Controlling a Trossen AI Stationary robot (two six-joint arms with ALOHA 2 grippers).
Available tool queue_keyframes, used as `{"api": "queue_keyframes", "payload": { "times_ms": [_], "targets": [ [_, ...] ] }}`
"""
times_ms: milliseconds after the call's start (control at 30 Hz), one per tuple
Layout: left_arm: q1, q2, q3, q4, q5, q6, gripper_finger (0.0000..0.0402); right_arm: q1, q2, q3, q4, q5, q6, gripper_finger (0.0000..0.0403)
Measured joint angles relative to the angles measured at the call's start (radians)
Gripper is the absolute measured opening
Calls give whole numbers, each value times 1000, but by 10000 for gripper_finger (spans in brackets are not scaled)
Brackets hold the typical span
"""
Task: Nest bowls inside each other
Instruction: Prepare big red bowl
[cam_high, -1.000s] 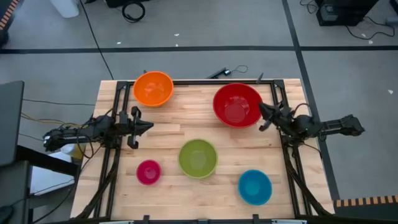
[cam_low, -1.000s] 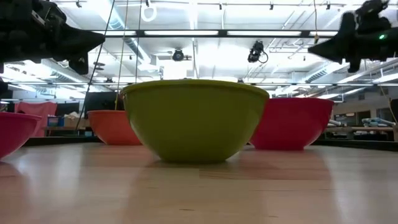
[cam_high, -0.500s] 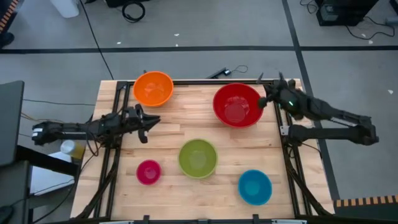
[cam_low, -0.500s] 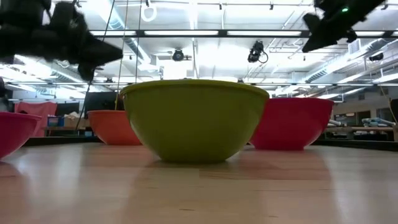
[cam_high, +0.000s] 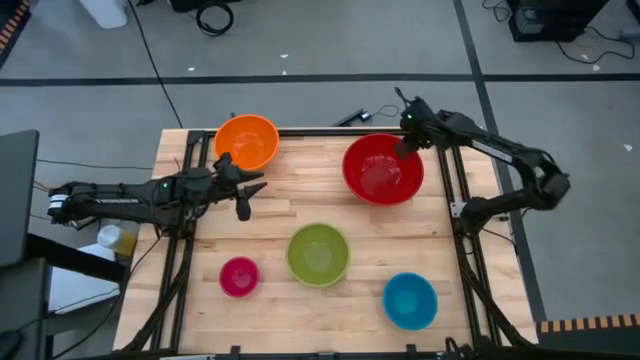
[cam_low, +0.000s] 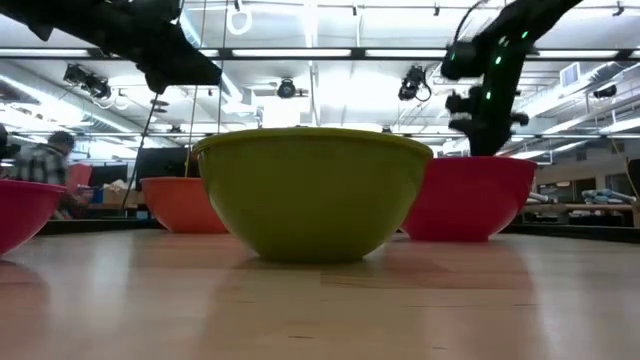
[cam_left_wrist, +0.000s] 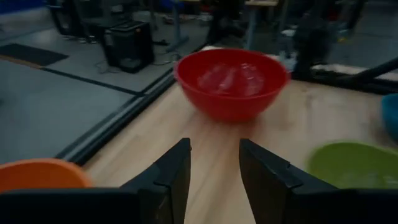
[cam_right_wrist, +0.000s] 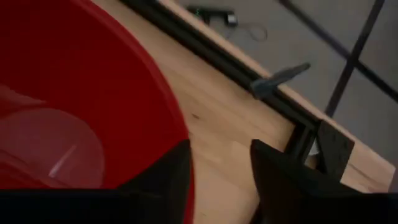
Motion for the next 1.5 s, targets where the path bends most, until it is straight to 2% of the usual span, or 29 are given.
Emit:
{"api": "queue_keyframes", "payload": {
  "times_ms": [167, 300, 433, 500, 600, 733, 933, 1033, 1267, 1500],
  "targets": [
    [0, 5, 0, -5, -31, 9, 140, -35, 64, 4, 9, -118, -43, 229],
    [0, 5, 0, -4, -31, 4, 140, -51, 93, 4, 4, -233, -72, 239],
    [0, 5, 0, -4, -31, 0, 140, -28, 139, 4, 22, -266, 11, 224],
    [0, 5, 0, -4, -31, 0, 140, 1, 161, 4, 34, -322, 55, 210],
    [0, 5, 0, -3, -31, -3, 140, 75, 186, 4, 79, -401, 108, 186],
    [0, 5, 0, 0, -31, -2, 140, 190, 206, 4, 173, -452, 170, 166],
    [0, 5, 0, 0, -31, -2, 140, 346, 208, 4, 276, -468, 224, 163],
    [0, 5, 1, 0, -31, -2, 140, 386, 208, 26, 258, -437, 223, 163],
    [0, 5, 1, 0, -31, -2, 140, 397, 207, 137, 161, -282, 200, 165],
    [0, 5, 1, -1, -31, -1, 140, 399, 239, 166, 133, -308, 178, 165]
  ]
}}
